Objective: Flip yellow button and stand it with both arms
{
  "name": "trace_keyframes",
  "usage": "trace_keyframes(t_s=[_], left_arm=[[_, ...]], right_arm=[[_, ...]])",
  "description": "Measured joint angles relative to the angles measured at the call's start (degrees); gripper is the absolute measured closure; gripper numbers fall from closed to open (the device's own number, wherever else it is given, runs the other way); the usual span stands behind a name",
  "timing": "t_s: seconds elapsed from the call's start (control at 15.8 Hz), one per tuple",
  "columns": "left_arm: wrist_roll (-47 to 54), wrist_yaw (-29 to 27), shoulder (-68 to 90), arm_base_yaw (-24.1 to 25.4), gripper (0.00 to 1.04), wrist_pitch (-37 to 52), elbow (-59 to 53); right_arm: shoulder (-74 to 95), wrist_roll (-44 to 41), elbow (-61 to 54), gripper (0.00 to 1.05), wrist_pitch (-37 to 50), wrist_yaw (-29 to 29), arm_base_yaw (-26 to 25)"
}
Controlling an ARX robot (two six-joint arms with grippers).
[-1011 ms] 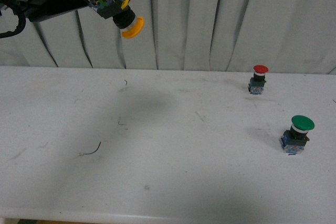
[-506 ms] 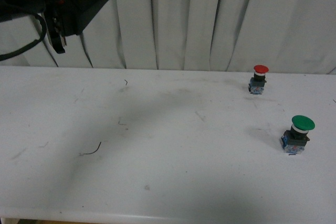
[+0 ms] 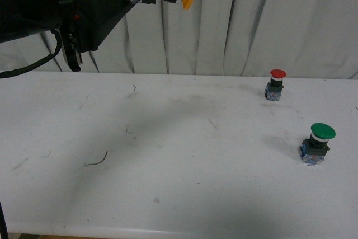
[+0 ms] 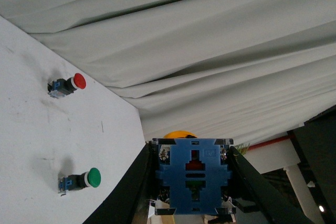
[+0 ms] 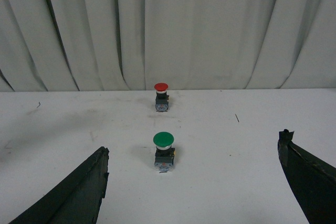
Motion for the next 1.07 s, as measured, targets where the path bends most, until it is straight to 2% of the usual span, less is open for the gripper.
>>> trace_keyframes(t_s=[0.19,0.25,0.38,0.44,0.51,0.63,0.7,0.89,1.01,1.07], left_arm=[[0.26,-0.52,0.00,-0.37,0.70,-1.33,0.13],[0.46,-0.55,0.00,-0.37,0.70,-1.66,0.13],[1.11,-0.59,0.00,-0.48,0.70,-1.88,0.13],[1.31,-0.72,0.00,-0.46,0.70,-2.32,0.13],[1.42,-0.85,-0.02,-0.46,0.70,-2.25,0.13],[1.55,-1.05,-0.07,-0.48,0.70,-2.62,0.13],[1.79,-1.01,-0.07,-0.46,0.70,-3.21,0.15],[2.62,-0.98,-0.07,-0.35,0.70,-3.69,0.35],[2.64,-0.92,-0.07,-0.31,0.70,-3.45,0.42],[2.62,-0.81,-0.07,-0.31,0.70,-3.37,0.46]], right_arm=[[1.60,2.45,0.52,0.06,-1.60,-0.09,-0.50],[6.51,4.96,0.61,0.06,2.47,-1.31,-1.90],[22.64,9.40,1.57,0.06,17.14,-2.69,-6.58],[35.45,10.75,3.93,0.06,29.05,-2.84,-7.19],[46.84,11.23,8.00,0.06,39.15,-2.95,-6.95],[65.92,11.89,18.16,0.06,52.54,-2.73,-5.38],[76.17,12.00,25.24,0.06,54.62,-2.36,-3.78],[95.25,11.65,42.01,0.06,50.18,-2.64,-0.26],[98.44,11.54,47.69,0.06,50.71,-4.22,1.53],[97.61,12.17,48.04,0.06,53.37,-6.78,2.95]])
